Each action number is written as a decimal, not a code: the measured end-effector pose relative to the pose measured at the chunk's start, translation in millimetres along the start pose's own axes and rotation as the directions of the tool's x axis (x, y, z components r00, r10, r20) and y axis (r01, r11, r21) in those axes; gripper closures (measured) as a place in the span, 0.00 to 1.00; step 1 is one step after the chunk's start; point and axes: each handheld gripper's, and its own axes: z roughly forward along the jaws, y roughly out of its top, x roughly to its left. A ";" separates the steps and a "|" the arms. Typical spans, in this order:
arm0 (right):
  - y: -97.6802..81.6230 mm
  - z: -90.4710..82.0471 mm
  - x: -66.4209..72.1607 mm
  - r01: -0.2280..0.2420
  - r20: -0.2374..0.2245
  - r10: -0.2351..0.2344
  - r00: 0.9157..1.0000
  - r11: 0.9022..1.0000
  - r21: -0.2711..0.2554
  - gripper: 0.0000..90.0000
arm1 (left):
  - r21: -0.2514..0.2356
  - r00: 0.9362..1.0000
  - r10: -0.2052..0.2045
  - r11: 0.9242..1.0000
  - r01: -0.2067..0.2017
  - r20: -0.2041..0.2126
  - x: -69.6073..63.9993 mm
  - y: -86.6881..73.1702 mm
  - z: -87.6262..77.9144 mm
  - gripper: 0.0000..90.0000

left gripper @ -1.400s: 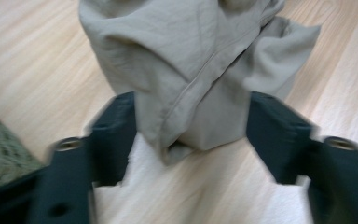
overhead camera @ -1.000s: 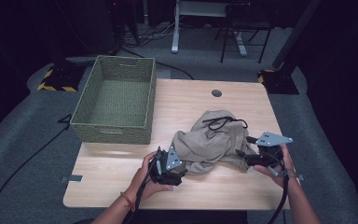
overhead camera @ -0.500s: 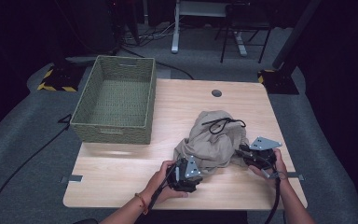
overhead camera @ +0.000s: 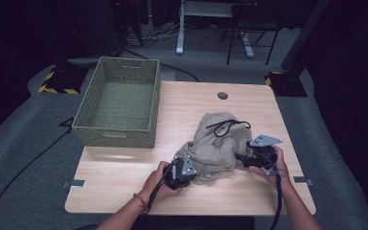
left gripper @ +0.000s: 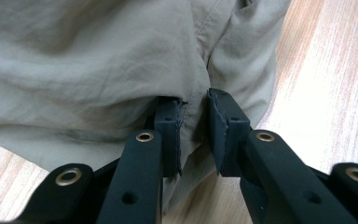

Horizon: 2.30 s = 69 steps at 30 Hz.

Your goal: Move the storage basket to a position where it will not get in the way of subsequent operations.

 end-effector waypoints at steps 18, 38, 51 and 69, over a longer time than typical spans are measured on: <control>16.8 -24.7 -1.2 0.103 0.004 -0.103 0.995 0.991 -0.084 0.79 | -0.128 0.990 -0.077 0.987 0.092 0.121 -24.7 -15.0 -60.1 0.48; 29.4 -28.5 -11.6 0.057 0.073 -0.048 0.996 0.991 -0.124 0.41 | -0.041 0.989 -0.136 0.990 0.138 0.049 31.1 0.2 -14.2 0.55; 9.5 15.1 34.3 0.125 -0.094 -0.129 0.987 0.991 -0.052 0.36 | -0.064 0.973 0.011 0.998 0.004 0.232 -31.4 17.9 19.2 0.92; -18.9 -22.2 19.4 0.163 -0.055 -0.167 0.984 0.984 -0.065 0.88 | -0.178 0.990 -0.126 0.975 0.135 0.063 6.8 16.1 -36.8 0.34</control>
